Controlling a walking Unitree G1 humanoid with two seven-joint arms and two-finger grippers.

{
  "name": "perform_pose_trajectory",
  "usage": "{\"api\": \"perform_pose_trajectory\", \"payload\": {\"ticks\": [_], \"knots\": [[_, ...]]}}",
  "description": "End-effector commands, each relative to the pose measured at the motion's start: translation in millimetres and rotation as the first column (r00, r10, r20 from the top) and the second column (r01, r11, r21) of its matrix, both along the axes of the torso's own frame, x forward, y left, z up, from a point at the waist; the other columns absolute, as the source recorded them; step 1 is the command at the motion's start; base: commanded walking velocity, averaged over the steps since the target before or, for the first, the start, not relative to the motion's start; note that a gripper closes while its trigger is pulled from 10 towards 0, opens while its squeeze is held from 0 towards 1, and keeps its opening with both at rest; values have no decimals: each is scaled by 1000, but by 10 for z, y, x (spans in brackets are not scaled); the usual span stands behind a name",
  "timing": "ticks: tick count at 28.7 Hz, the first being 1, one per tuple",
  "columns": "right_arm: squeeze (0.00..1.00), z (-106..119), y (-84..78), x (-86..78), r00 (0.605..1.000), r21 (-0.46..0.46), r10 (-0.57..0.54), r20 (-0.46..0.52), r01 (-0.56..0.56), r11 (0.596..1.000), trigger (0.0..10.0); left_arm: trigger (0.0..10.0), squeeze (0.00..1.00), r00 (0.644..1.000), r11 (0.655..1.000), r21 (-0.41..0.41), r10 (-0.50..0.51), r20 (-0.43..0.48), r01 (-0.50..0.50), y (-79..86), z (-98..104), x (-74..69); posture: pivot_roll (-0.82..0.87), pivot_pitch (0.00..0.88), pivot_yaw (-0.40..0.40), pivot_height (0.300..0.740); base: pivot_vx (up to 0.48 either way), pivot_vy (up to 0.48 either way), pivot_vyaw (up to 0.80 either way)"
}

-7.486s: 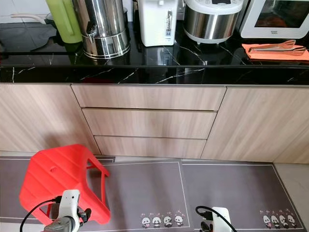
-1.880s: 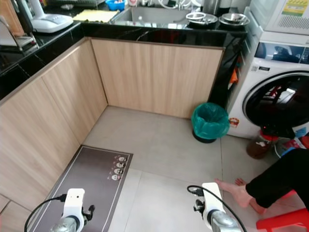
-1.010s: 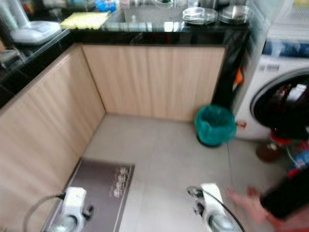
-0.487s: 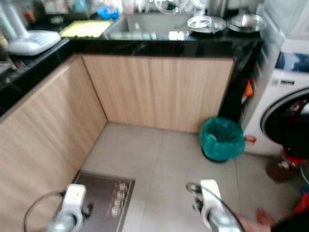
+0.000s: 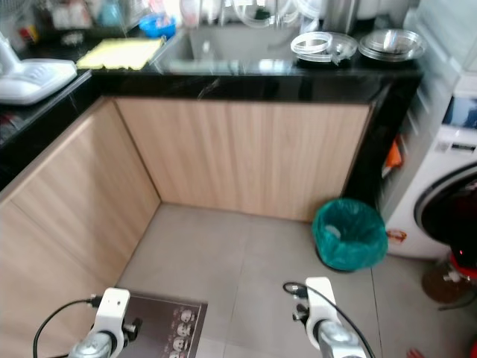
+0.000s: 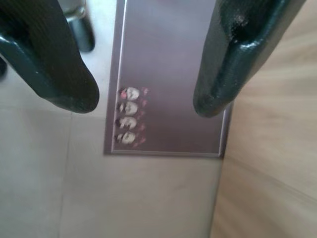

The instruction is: Kitchen organization

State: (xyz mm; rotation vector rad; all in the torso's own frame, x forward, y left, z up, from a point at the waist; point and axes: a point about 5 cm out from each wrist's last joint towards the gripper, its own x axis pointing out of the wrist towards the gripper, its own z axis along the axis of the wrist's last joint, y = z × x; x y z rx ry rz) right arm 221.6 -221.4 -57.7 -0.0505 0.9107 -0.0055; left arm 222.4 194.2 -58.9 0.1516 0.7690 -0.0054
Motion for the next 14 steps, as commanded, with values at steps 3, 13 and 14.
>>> {"api": "perform_pose_trajectory", "payload": {"ticks": [3, 13, 14], "knots": [[0, -7, 31, 2, 1000, 8, -3, -5, 3, 1000, 10000, 10000, 0, 1000, 1000, 10, -9, -25, 9, 25, -18, -27, -124, 0, 107, 740, 405, 0, 0], [0, 3, 39, 17, 999, 34, -29, 18, 29, 999, 10000, 10000, 0, 1000, 1000, 9, -10, -26, 10, 9, -18, -21, -127, 0, 110, 740, 405, 0, 0], [0, 4, 38, 19, 999, 34, -31, 19, 31, 999, 10000, 10000, 0, 1000, 1000, 9, -9, -26, 9, 8, -18, -21, -127, 0, 110, 740, 405, 0, 0]]}}
